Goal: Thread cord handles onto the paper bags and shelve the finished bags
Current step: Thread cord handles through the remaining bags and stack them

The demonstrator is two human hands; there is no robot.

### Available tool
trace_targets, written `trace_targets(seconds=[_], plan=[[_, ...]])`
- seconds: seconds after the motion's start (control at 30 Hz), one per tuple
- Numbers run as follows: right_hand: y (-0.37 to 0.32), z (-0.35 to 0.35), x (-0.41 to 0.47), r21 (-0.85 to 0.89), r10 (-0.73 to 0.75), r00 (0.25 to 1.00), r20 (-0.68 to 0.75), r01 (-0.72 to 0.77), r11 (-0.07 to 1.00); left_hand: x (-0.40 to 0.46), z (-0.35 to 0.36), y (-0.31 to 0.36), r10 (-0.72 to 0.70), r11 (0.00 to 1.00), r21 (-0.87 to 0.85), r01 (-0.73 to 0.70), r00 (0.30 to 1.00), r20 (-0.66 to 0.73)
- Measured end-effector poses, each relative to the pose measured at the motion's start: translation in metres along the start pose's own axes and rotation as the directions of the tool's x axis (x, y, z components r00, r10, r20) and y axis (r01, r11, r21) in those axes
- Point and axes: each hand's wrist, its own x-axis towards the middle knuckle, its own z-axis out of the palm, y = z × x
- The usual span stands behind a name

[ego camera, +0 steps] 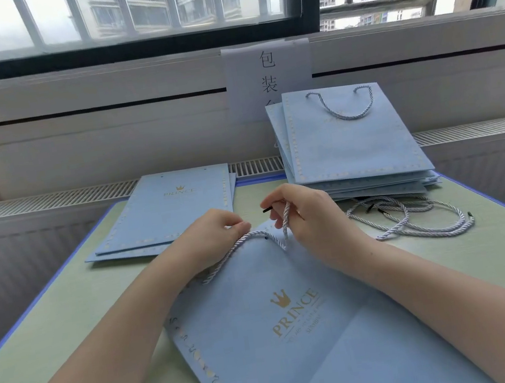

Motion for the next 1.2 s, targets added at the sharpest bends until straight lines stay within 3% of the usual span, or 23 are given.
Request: trace_targets(seconds=[0.1,0.33,0.5,0.6,0.77,0.97,1.2], plan=[[-0.003,0.001,-0.001,-0.001,-0.023,1.0,0.001,0.023,1.0,0.0,0.004,0.001,0.015,0.999,0.029,-0.016,1.0,0.014],[-0.011,0.002,-0.003,-0.004,-0.133,0.991,-0.026,0.133,0.991,-0.003,0.027,0.011,0.098,0.953,0.294,-0.069,0.992,-0.085],[-0.006,0.003,0.0,-0.079,-0.175,0.983,-0.051,0.171,0.982,-0.005,0.023,0.014,-0.017,1.0,-0.003,0.017,0.988,-0.152],[-0.001,0.003,0.002,-0.112,-0.195,0.978,-0.072,0.186,0.976,-0.005,0.02,0.017,-0.015,1.0,-0.011,0.014,0.987,-0.16],[-0.003,0.002,0.001,-0.114,-0.197,0.977,-0.083,0.187,0.976,-0.007,0.0,0.017,-0.055,0.996,-0.07,0.06,0.996,0.063],[-0.005,0.002,-0.002,-0.041,-0.174,0.98,0.096,0.178,0.983,-0.008,-0.005,0.015,-0.163,0.956,-0.219,0.194,0.975,0.15],[-0.006,0.0,0.0,-0.184,-0.129,0.974,0.184,0.164,0.969,-0.007,-0.007,0.013,-0.202,0.924,-0.292,0.246,0.964,0.174]])
